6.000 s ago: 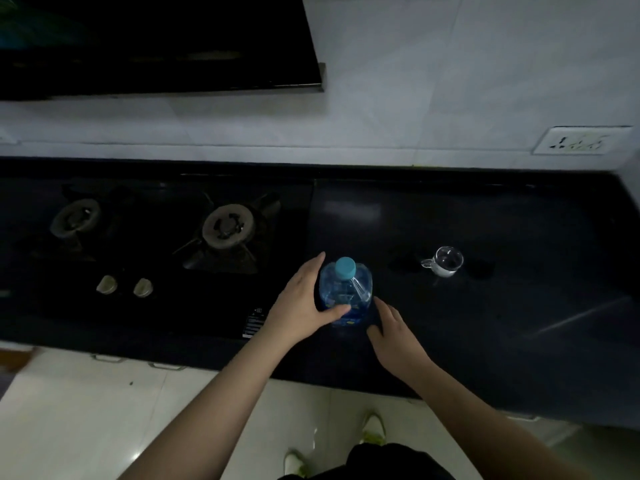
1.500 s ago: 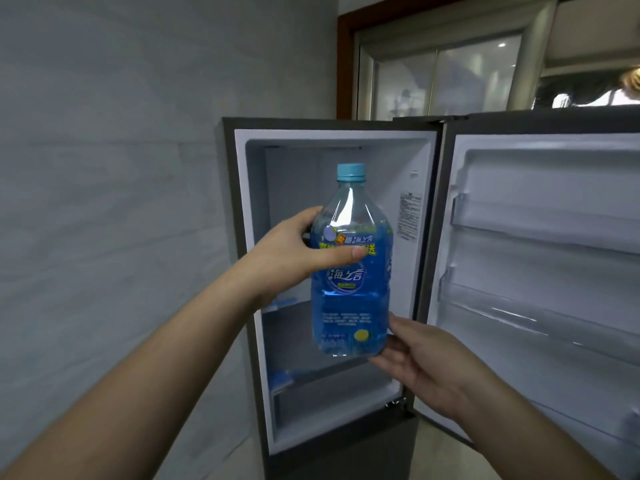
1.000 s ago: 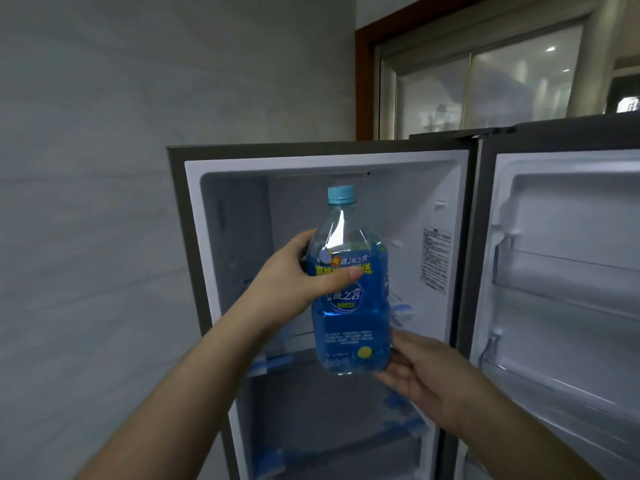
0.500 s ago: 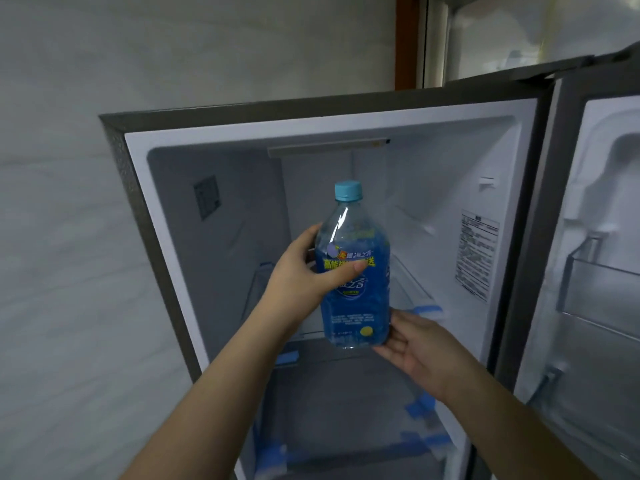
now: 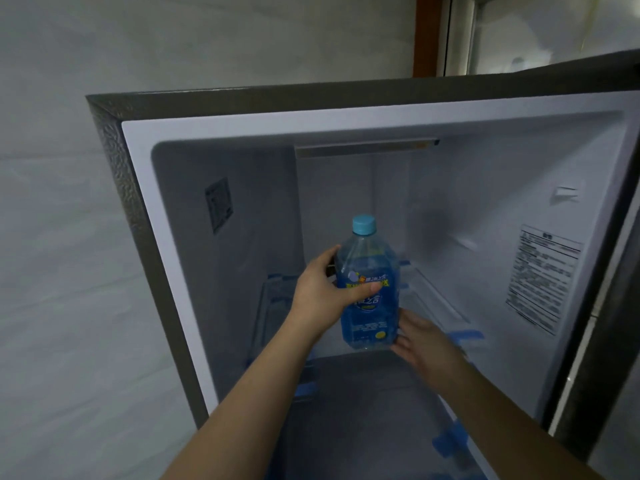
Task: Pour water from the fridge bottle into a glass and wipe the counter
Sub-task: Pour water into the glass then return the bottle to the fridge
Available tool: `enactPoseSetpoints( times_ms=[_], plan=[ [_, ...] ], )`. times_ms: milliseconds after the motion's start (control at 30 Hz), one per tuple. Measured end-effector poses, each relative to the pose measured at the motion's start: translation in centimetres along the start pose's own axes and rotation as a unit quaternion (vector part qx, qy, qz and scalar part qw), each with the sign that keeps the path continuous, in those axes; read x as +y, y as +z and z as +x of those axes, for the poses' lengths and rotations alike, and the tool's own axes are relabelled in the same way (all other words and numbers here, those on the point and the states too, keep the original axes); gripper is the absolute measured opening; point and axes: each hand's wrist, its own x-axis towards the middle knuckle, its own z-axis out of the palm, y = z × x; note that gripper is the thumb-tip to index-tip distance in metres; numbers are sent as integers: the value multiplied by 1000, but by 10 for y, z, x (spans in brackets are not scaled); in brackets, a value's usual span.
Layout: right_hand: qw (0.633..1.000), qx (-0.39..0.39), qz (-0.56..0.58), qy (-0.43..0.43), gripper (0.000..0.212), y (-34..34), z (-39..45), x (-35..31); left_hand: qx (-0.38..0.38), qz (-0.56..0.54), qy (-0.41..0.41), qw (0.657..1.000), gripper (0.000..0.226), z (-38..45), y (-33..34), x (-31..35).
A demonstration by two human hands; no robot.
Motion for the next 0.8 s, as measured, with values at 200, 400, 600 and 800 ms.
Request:
enactPoseSetpoints(
  times_ms=[200, 400, 600, 800],
  plan=[
    [999, 36, -10, 0, 27, 5, 47, 8, 4, -16, -6, 1000, 51, 34, -3, -28],
    [995, 52, -84, 10, 24, 4, 78, 3, 50, -40, -36, 997, 48, 64, -3, -56],
    [988, 54, -146, -9, 38, 1, 94, 8, 38, -24, -50, 998, 49, 85, 7, -62],
    [984, 71, -165, -9, 40, 2, 105, 17, 27, -13, -52, 998, 46, 95, 17, -68]
  ],
)
